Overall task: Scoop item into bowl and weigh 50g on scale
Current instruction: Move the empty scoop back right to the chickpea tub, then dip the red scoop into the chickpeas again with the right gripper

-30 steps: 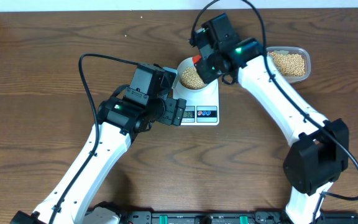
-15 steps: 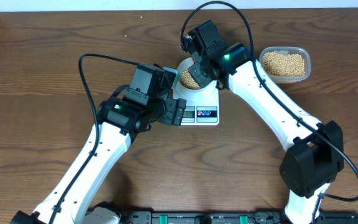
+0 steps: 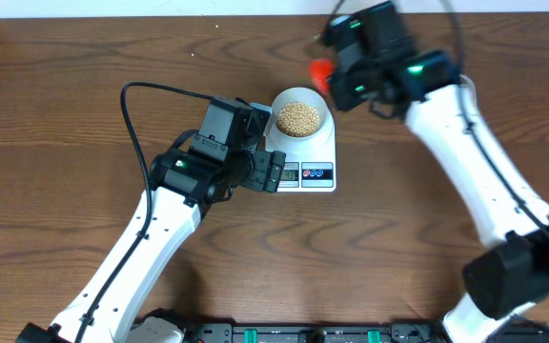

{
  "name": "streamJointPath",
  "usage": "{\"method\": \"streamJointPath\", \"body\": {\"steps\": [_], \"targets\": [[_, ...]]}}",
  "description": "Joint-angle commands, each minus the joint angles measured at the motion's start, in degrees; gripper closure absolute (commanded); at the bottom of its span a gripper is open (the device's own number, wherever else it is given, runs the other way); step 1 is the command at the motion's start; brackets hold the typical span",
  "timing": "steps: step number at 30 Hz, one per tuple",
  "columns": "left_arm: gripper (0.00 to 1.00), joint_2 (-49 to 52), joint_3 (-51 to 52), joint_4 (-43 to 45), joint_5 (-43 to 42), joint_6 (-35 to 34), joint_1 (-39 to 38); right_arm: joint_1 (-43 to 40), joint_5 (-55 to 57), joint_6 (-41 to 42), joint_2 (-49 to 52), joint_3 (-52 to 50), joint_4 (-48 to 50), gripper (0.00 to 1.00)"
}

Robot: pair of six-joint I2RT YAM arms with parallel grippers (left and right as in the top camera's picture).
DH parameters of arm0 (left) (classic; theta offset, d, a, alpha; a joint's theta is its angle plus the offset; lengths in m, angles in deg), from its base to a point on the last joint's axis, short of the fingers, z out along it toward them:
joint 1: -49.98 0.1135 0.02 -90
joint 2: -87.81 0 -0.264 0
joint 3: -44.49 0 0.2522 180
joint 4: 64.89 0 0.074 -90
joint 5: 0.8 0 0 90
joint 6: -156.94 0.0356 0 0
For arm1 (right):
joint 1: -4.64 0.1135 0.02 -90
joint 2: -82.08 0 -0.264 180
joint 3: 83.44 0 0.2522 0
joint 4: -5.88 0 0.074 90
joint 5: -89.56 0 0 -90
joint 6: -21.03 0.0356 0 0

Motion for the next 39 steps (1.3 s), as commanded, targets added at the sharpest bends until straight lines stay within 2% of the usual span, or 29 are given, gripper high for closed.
{"method": "streamJointPath", "body": {"steps": [1,11,16,35,39], "targets": [[0.12,-1.14,0.33,-0.15,-0.48,0.59,0.28,-7.63,-8.98,2.47,-4.55,0.61,-1.73,0.99],[0.12,-1.14,0.33,-0.15,-0.48,0.59,0.28,-24.46,-8.28,3.52,-4.46,0.44,-11.47,0.99],[0.12,-1.14,0.33,-0.13,-0.48,0.61,0.28,-28.92,-7.91,2.23,-2.03,-0.42,-11.85,0.99],[0.12,-1.14,0.33,-0.13,-0.48,0.59,0.28,-30.42,-6.97,1.88,11.58,-0.44,-8.33,0.99],[0.12,-1.14,0.33,-0.13,-0.48,0.59,0.28,-30.34,-11.5,1.88,13.51,-0.44,-7.52,0.99]]}}
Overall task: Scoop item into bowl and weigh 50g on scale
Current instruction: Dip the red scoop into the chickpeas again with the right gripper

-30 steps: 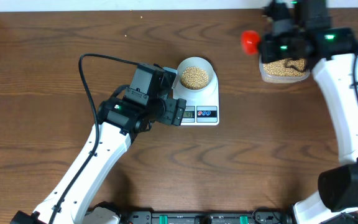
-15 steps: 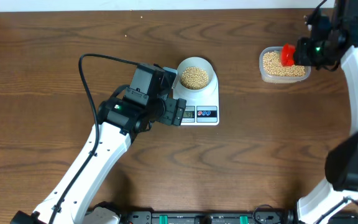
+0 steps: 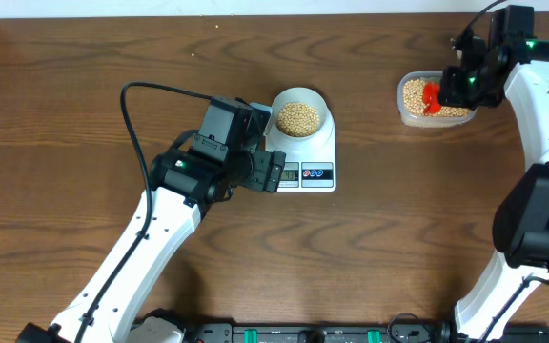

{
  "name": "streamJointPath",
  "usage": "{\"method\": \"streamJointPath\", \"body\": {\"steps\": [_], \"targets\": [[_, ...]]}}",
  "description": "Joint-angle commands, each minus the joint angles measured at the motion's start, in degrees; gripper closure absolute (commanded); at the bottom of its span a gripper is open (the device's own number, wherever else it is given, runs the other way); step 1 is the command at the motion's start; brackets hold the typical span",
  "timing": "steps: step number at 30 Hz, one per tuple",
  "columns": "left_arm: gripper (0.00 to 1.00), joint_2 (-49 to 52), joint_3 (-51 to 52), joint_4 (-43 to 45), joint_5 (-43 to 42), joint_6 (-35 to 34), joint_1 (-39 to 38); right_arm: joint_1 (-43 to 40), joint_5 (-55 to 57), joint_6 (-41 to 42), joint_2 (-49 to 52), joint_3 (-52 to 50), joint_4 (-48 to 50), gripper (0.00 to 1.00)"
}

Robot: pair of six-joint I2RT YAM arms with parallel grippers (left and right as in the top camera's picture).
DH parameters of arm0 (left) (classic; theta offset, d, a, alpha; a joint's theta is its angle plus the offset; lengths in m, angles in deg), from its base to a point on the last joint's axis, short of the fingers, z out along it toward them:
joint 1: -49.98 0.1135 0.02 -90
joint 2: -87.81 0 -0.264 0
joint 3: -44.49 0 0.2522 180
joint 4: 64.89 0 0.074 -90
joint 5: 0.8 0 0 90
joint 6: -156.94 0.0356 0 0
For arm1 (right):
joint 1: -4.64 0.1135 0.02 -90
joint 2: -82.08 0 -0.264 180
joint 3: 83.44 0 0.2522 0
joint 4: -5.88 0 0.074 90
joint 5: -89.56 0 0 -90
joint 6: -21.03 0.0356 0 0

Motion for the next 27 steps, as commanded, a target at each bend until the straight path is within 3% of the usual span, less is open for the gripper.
{"method": "streamJointPath", "body": {"steps": [1,7,18,27], "targets": [[0.12,-1.14,0.33,-0.13,-0.48,0.59,0.28,0.04,-4.9,-0.72,2.84,-0.17,0.57,0.99],[0.12,-1.14,0.33,-0.13,-0.48,0.59,0.28,0.2,-7.3,0.17,4.9,-0.17,0.76,0.99],[0.12,-1.14,0.33,-0.13,-0.48,0.59,0.28,-5.81,-8.72,0.11,-2.89,0.11,0.61,0.99],[0.12,-1.14,0.33,-0.13,-0.48,0.59,0.28,-5.99,-8.74,-0.09,-3.3,0.07,-0.11,0.99]]}}
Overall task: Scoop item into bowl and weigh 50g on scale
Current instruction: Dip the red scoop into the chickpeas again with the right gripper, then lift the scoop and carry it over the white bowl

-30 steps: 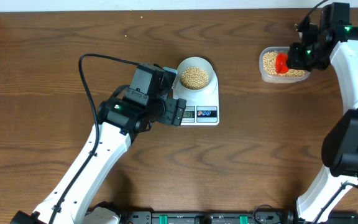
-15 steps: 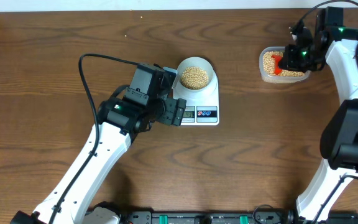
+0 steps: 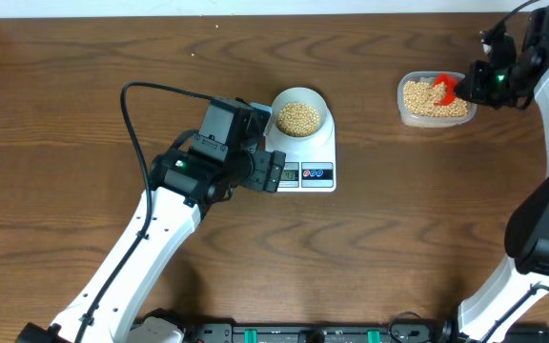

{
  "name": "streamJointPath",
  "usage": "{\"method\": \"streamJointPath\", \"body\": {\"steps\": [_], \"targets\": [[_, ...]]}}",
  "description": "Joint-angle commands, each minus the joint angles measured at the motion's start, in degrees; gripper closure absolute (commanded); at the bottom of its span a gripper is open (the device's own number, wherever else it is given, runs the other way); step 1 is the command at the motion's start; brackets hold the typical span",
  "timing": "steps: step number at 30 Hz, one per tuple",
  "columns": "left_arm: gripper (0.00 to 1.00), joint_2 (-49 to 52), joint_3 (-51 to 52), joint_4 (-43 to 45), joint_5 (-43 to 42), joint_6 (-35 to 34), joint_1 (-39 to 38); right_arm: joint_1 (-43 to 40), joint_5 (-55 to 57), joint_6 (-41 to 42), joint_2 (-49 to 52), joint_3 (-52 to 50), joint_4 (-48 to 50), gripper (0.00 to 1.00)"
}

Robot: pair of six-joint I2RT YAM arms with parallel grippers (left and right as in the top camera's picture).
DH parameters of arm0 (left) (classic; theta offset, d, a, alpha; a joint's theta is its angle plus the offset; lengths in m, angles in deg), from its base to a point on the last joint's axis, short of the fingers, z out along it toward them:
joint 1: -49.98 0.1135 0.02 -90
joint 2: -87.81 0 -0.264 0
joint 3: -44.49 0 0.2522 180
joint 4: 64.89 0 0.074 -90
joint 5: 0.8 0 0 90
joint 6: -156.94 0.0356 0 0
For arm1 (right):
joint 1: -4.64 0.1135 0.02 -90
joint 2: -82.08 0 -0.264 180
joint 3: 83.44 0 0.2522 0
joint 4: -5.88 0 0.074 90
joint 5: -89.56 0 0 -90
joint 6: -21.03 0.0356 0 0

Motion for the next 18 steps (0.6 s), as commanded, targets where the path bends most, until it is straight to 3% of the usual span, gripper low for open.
{"method": "streamJointPath", "body": {"steps": [1,18], "targets": [[0.12,-1.14,0.33,-0.15,-0.48,0.59,0.28,0.0,-1.05,-0.13,-0.81,0.07,-0.24,0.99],[0.12,-1.14,0.33,-0.15,-0.48,0.59,0.28,-4.2,-15.47,-5.4,-0.42,-0.87,-2.1,0.99]]}}
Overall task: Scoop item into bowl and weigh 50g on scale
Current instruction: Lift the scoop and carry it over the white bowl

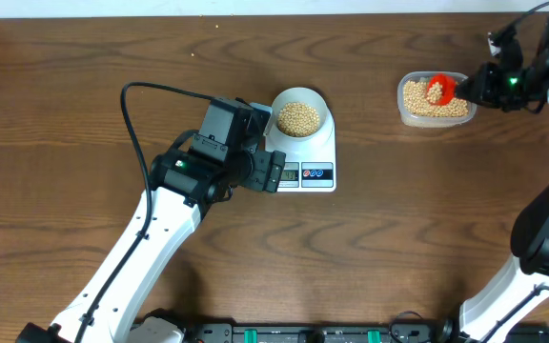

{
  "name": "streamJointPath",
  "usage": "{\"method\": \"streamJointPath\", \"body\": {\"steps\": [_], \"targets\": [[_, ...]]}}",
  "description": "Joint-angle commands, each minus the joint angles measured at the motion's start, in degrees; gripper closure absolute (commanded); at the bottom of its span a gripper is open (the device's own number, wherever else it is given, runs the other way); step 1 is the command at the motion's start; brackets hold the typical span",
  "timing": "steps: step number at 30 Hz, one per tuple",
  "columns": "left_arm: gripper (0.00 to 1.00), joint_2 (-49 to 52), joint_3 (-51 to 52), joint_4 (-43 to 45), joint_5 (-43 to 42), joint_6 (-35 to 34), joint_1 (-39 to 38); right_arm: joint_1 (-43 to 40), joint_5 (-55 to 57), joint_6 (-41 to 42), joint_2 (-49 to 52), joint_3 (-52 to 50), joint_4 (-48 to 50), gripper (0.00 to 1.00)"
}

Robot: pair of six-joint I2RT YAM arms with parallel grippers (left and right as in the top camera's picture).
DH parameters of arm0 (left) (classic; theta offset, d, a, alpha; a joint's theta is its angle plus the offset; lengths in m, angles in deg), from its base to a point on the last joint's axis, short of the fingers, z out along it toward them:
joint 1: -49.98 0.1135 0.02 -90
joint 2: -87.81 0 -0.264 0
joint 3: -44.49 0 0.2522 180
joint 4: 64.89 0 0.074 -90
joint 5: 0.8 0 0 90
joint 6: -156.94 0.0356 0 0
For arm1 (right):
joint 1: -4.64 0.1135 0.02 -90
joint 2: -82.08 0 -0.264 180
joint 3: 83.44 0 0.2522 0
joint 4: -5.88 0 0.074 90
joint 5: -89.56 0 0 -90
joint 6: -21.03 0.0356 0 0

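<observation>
A white bowl point(299, 116) filled with yellow beans stands on the white scale point(315, 164) at the table's middle. My left gripper point(276, 171) rests against the scale's left edge; its fingers are too dark to tell open from shut. At the far right, a clear tub of beans point(434, 99) holds a red scoop point(437, 90), its bowl lying in the beans with beans in it. My right gripper point(469, 86) is shut on the red scoop's handle at the tub's right rim.
A black cable point(151, 95) loops from the left arm over the table's left half. The wooden table's far edge point(255, 17) runs along the top of the view. The right arm's white links stretch down the right side.
The right gripper has shifted slightly right and the red scoop has turned in the tub, now lying flatter with beans in it. The left arm has not moved.
The right gripper first held the red scoop just beside the bowl on the scale. Then it was over the bean tub at the far right, scoop dipped into the beans. It stayed there, the scoop tilting, and now holds beans. The left arm stayed by the scale.
</observation>
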Motion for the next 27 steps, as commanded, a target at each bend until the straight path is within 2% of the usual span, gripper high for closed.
{"method": "streamJointPath", "body": {"steps": [1,14,18,27], "targets": [[0.12,-1.14,0.33,-0.15,-0.48,0.59,0.28,-1.09,-6.14,-2.78,-0.42,-1.09,-0.04,0.99],[0.12,-1.14,0.33,-0.15,-0.48,0.59,0.28,-3.28,-22.32,-6.99,-0.15,-2.49,-0.2,0.99],[0.12,-1.14,0.33,-0.15,-0.48,0.59,0.28,-1.66,-28.48,-7.41,-0.15,-2.49,-0.2,0.99],[0.12,-1.14,0.33,-0.17,-0.48,0.59,0.28,6.1,-29.59,-5.66,-0.2,-2.47,2.32,0.99]]}}
